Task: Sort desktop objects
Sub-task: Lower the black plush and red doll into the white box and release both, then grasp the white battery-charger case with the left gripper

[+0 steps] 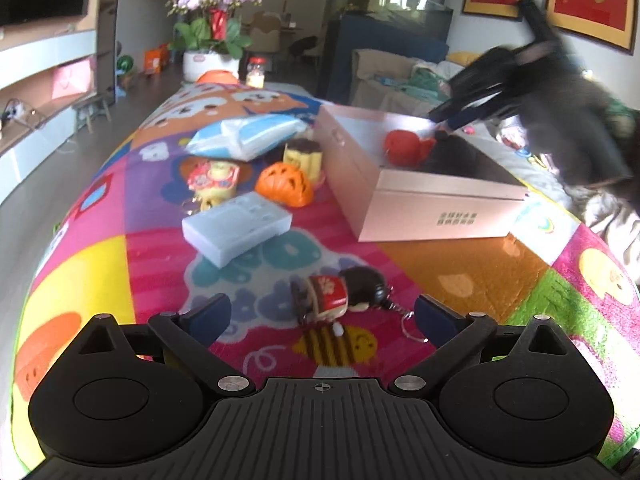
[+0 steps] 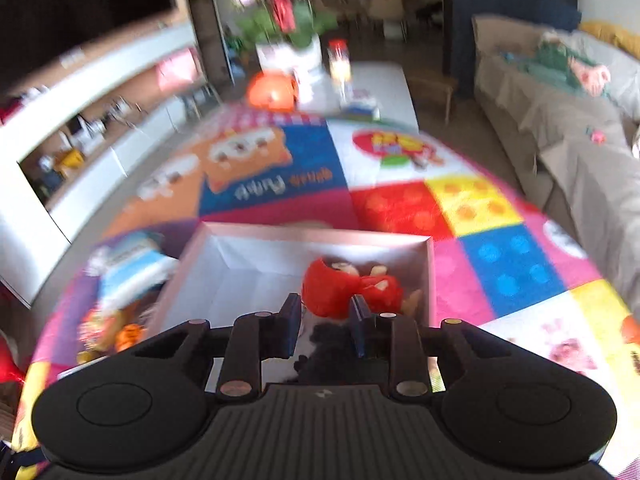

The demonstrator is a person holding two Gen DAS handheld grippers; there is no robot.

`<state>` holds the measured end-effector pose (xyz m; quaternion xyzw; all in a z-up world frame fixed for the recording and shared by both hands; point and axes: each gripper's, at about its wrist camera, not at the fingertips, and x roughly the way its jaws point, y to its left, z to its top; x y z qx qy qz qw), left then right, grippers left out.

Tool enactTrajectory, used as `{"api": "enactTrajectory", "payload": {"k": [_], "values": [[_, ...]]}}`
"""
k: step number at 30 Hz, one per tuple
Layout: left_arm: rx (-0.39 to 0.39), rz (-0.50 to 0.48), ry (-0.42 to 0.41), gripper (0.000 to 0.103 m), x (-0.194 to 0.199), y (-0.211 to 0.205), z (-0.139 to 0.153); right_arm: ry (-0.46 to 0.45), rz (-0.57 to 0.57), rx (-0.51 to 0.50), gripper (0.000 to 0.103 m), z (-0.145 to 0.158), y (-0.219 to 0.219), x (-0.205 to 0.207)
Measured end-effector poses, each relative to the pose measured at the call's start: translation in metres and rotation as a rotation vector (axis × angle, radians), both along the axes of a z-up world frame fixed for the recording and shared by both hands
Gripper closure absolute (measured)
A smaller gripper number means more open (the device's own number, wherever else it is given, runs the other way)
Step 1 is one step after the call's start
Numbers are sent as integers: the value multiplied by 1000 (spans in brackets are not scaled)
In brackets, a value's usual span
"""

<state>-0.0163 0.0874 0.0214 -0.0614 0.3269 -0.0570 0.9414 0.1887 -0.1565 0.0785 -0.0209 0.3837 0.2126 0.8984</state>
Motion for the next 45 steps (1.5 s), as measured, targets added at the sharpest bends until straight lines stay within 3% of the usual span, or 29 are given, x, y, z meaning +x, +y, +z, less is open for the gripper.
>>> {"api": "enactTrajectory", "payload": {"k": [4, 7, 9, 11, 17, 21, 25, 28, 29, 30, 32, 40, 41, 44, 45], "values": [[4, 10, 12, 2, 0, 1, -3, -77, 16, 44, 71, 23, -30, -45], [9, 16, 20, 2, 0, 1, -4, -98, 20, 38, 67, 22, -42, -73], [18, 23, 27, 1, -1, -1, -4, -111, 68, 34, 54, 23, -43, -90], [39, 32, 30, 1, -3, -1, -4, -139, 156, 6, 46, 12, -31, -115], [101, 153, 28, 1, -11, 20, 6, -103, 492, -93, 46, -39, 33, -182], [107, 209, 10, 1, -15, 35, 16, -174, 554, -113, 45, -50, 65, -194], [114, 207, 3, 1, -6, 40, 19, -162, 599, -93, 35, -57, 88, -188], [122, 192, -8, 1, 4, 40, 20, -133, 598, -109, 36, -72, 97, -186], [122, 183, -10, 1, 9, 40, 19, -121, 596, -104, 43, -76, 96, -185], [124, 175, -8, 1, 14, 39, 18, -111, 592, -101, 57, -78, 96, -182], [140, 163, 2, 1, 28, 36, 14, -77, 580, -69, 71, -76, 87, -179], [264, 80, 25, 1, 73, 23, -3, -85, 394, -63, 72, -65, -2, -175], [271, 72, 30, 1, 77, 22, -5, -94, 352, -66, 68, -65, -15, -176], [269, 54, 49, 1, 89, 20, -10, -101, 222, -52, 36, -67, -51, -177], [268, 54, 56, 2, 92, 19, -10, -97, 189, -39, 31, -70, -60, -177]]}}
